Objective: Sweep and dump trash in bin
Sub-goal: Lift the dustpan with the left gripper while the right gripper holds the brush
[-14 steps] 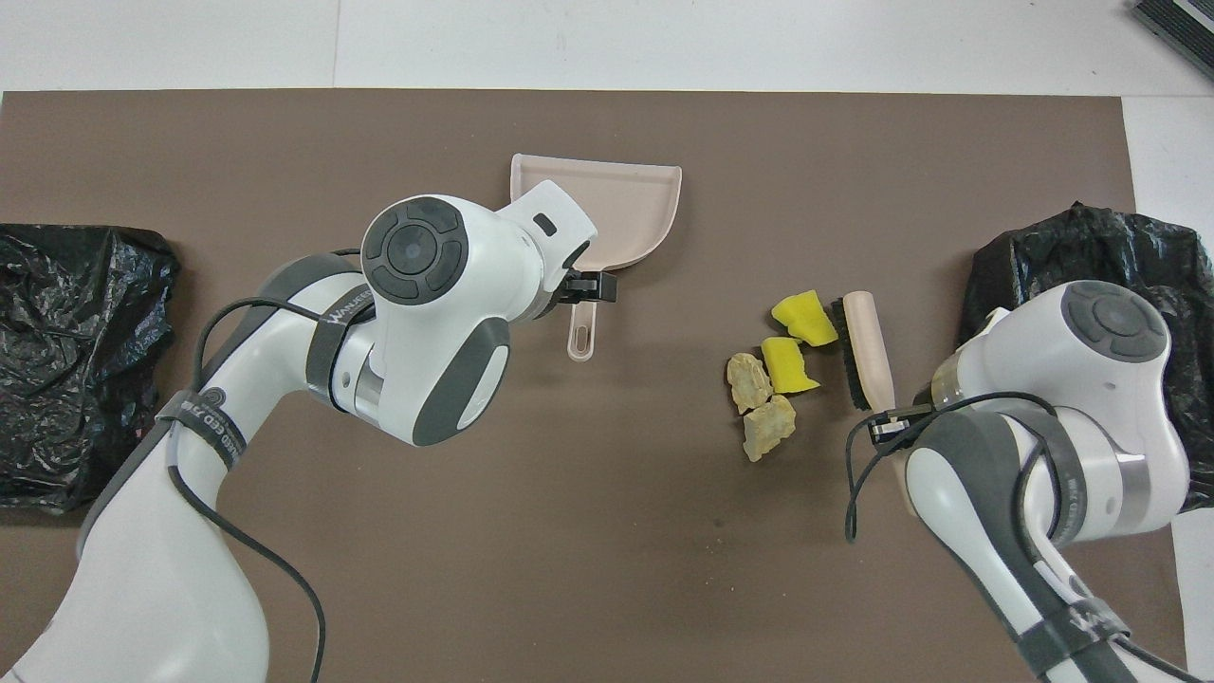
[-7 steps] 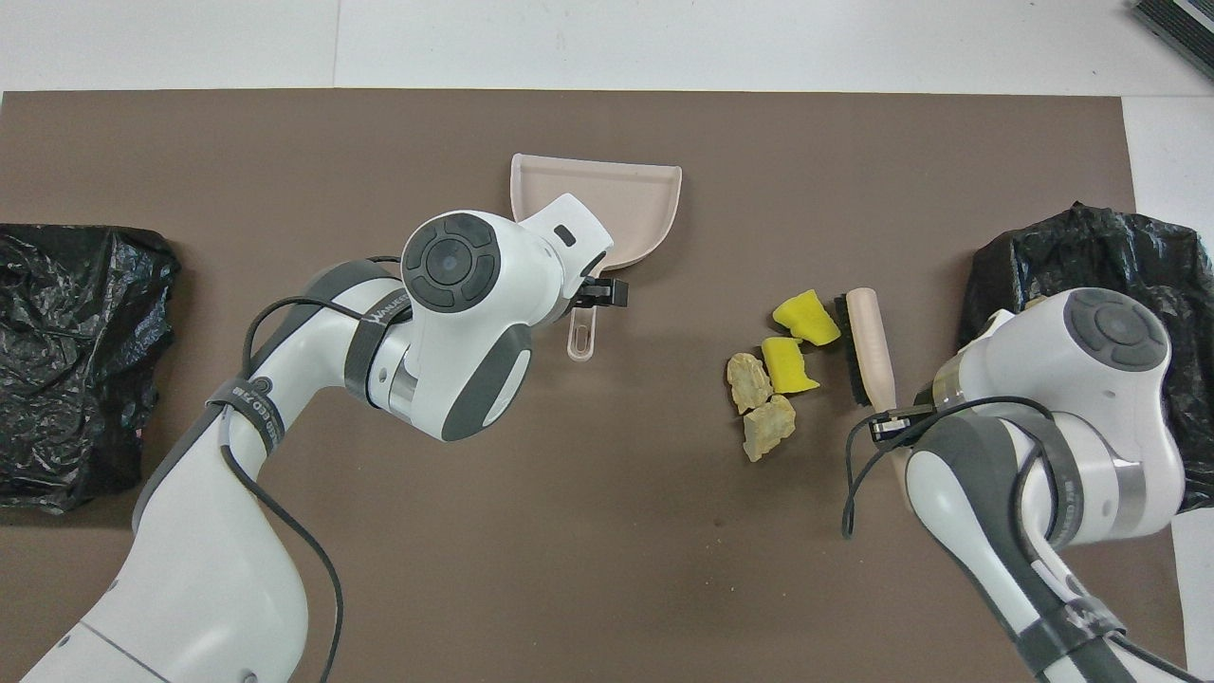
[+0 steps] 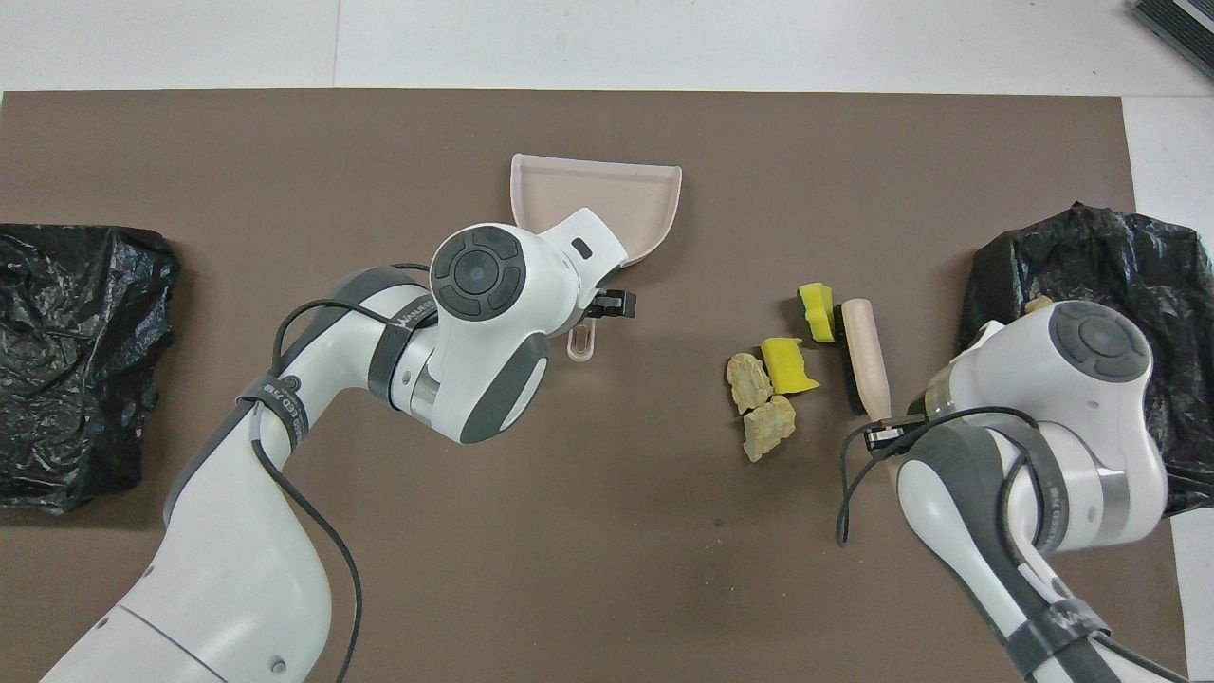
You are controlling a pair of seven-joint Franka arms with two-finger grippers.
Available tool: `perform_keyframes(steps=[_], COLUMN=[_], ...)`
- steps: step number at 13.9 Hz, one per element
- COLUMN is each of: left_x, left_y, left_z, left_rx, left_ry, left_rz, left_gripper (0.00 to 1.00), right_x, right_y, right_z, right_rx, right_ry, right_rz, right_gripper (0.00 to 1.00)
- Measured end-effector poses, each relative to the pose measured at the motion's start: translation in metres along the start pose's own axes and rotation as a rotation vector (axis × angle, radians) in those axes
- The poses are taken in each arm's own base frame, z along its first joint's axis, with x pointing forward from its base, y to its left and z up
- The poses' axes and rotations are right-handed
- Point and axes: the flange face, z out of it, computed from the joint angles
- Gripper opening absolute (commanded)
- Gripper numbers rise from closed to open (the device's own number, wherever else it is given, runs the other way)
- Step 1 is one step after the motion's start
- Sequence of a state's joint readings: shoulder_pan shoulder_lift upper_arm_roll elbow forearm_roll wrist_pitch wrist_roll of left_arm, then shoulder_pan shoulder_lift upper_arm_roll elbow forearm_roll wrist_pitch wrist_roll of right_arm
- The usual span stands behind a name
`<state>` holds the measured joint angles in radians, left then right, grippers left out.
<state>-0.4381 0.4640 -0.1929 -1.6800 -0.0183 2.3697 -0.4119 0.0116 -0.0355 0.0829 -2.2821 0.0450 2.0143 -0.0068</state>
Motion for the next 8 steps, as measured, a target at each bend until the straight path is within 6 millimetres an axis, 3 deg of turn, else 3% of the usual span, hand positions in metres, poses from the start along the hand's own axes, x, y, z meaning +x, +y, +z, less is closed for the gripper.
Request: perform_keyframes(steps=[1, 2, 3, 8], left_x=[-0.001, -0.001, -0.002, 0.001], left_y=[0.0, 0.0, -0.001, -0.007], left_z=[0.001, 0.002, 0.003, -0.003], left_rx=[0.002, 0.004, 0.009, 0.053], left_ry=[-0.004, -0.01, -0.019, -0.021], left_rz=[0.001, 0.001, 0.001, 0.048], left_gripper=[0.25, 0.04, 0.0, 0.0], right_x=[0.0, 0.0, -0.001, -0.002], right_y=[-0.001, -0.002, -0.003, -0.014], right_z=[0.001, 0.001, 0.001, 0.001], right_rx=[-0.001, -0.001, -0.002, -0.007], right_ry=[-0.002, -0.002, -0.001, -0.001], right_rz=[-0.002, -0.005, -0.007, -0.007], right_gripper=[0.0, 0.0, 0.0, 0.0])
